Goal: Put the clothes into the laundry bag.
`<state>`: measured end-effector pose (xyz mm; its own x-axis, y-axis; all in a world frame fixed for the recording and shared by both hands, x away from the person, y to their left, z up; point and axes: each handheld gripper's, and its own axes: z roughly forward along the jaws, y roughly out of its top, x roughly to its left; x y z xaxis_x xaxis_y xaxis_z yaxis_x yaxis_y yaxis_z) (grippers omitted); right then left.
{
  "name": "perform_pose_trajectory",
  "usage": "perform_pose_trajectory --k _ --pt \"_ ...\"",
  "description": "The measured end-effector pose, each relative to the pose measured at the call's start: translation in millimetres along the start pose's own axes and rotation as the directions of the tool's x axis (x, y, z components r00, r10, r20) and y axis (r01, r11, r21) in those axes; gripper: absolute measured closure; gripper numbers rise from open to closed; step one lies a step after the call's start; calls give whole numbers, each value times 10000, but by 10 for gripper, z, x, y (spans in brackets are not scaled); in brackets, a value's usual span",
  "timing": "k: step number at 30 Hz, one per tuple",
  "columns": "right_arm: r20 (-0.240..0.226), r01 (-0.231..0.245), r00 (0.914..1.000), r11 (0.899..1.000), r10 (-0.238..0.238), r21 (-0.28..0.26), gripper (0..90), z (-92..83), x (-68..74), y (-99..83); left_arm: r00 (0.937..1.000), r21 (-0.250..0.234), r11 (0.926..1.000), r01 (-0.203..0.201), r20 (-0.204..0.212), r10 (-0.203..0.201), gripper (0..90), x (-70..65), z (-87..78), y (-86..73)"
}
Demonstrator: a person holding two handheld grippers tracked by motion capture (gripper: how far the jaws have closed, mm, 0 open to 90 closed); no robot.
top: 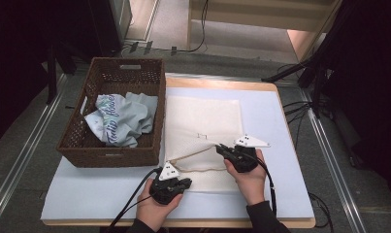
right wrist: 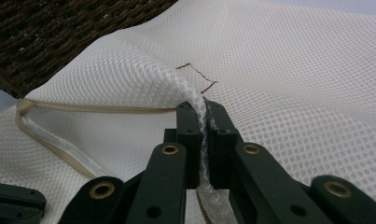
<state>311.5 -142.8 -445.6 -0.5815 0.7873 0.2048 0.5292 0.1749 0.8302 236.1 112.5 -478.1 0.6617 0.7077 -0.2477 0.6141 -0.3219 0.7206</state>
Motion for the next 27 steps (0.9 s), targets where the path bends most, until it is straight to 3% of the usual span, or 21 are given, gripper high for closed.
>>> perform_pose_trajectory --k 11,18,27 --pt "-44 97 9999 9998 -96 201 855 43 -27 -85 9991 -651 9970 -407 74 413 785 -30 -168 35" --pt "-6 132 9999 9996 -132 267 845 56 -17 -97 9977 -1153 9911 -671 -46 670 712 -54 -380 145" --pt "24 147 9999 9994 -148 325 837 67 -12 -111 9982 -1662 9846 -535 -350 484 658 64 -619 224"
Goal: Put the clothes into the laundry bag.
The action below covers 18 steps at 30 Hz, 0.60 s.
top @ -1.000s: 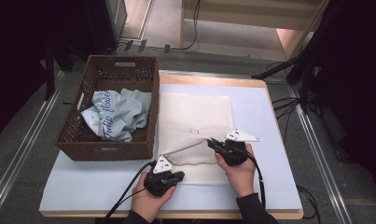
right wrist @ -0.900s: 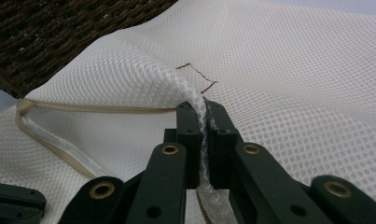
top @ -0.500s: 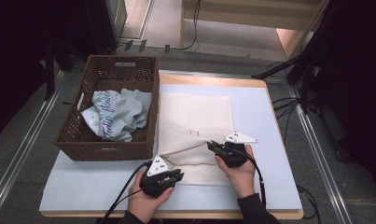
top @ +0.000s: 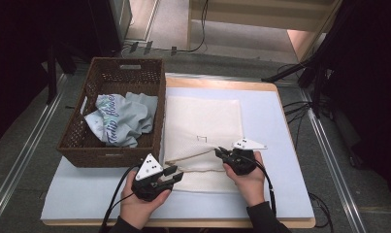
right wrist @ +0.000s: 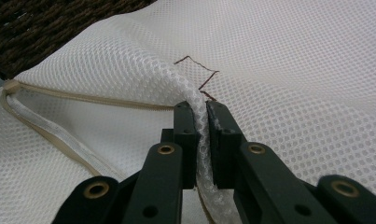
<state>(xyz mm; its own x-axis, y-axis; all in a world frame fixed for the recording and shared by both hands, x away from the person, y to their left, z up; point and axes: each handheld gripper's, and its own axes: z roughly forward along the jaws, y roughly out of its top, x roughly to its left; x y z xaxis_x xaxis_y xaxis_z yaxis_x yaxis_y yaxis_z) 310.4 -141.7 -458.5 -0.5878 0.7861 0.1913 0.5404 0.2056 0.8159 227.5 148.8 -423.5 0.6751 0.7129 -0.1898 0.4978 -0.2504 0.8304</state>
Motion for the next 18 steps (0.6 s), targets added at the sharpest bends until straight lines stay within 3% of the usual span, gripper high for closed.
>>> perform_pose_trajectory --k 18 --pt "-3 68 10000 9999 -68 118 833 10 5 -16 9990 -642 9979 -12 -446 -16 653 131 -270 126"
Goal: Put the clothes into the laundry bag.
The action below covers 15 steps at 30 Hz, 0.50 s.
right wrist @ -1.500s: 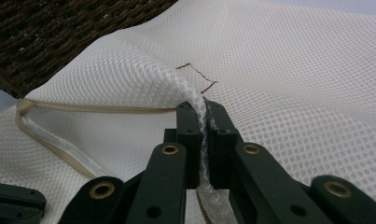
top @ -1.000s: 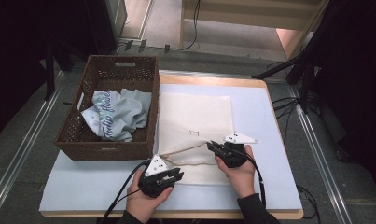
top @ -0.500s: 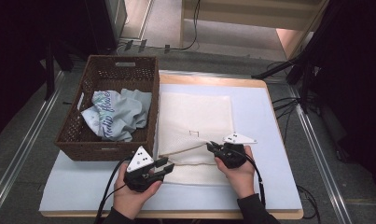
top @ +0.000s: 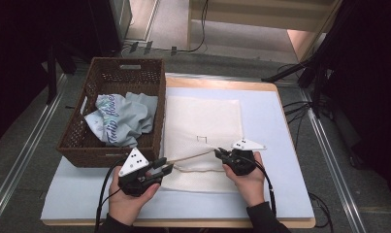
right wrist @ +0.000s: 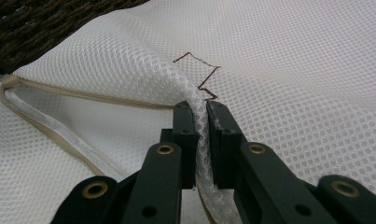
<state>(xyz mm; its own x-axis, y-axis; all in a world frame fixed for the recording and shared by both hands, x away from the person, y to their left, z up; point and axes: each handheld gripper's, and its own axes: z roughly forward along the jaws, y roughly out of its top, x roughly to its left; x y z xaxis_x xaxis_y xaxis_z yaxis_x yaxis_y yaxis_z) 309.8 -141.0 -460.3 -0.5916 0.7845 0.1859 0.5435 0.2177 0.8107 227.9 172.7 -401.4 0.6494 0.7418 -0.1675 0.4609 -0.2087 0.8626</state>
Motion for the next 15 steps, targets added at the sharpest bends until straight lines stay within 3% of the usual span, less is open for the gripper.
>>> perform_pose_trajectory --k 15 --pt "33 136 9999 9998 -136 139 839 24 12 -21 9997 -152 9999 15 -241 -18 656 40 -97 80"
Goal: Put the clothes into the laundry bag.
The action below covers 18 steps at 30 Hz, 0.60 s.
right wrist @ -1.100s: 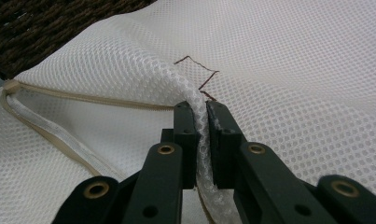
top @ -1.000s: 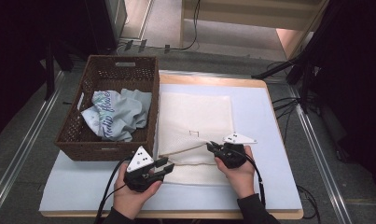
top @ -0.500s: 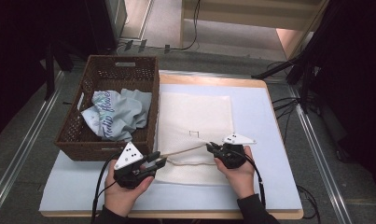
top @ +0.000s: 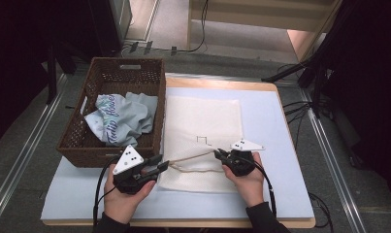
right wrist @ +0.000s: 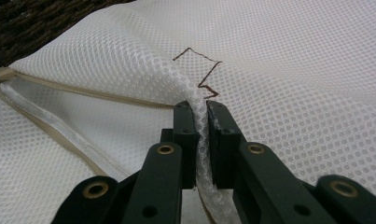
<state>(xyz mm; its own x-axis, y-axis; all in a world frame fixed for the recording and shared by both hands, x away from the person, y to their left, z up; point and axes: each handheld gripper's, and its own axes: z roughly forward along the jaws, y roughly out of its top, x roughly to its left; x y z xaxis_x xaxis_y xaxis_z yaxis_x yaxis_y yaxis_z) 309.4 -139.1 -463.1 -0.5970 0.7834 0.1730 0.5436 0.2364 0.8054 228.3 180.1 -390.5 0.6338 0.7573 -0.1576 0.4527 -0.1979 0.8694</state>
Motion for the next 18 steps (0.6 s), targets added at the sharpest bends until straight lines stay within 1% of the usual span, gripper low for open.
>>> perform_pose_trajectory --k 2,3,4,5,6,7,8,18 --pt "-19 4 10000 10000 -4 -2 842 1 0 -3 9999 -27 10000 -46 -103 46 656 13 -30 36" --pt "-33 0 10000 10000 0 -2 843 1 -1 -4 9999 -70 10000 11 -122 -12 656 22 -44 50" --pt "-38 -14 10000 10000 14 -16 844 2 -2 -7 9998 -80 9998 174 9 -174 657 41 -59 65" --pt "-50 -10 10000 10000 10 -14 845 3 -5 -10 9996 -132 9995 276 19 -275 656 59 -70 76" --pt "-49 -35 10000 10000 35 -21 846 6 -6 -15 9997 -146 9996 248 -45 -249 656 68 -77 85" --pt "-66 -50 10000 10000 50 1 847 7 -6 -17 9997 -81 9999 150 -201 -152 657 79 -86 101" --pt "-70 -59 10000 10000 59 -1 846 9 -8 -20 9997 -74 9999 122 -234 -124 656 93 -88 113" --pt "-78 -32 10000 10000 32 -6 847 8 -15 -21 9982 -115 9997 216 -555 -222 655 268 -116 265"
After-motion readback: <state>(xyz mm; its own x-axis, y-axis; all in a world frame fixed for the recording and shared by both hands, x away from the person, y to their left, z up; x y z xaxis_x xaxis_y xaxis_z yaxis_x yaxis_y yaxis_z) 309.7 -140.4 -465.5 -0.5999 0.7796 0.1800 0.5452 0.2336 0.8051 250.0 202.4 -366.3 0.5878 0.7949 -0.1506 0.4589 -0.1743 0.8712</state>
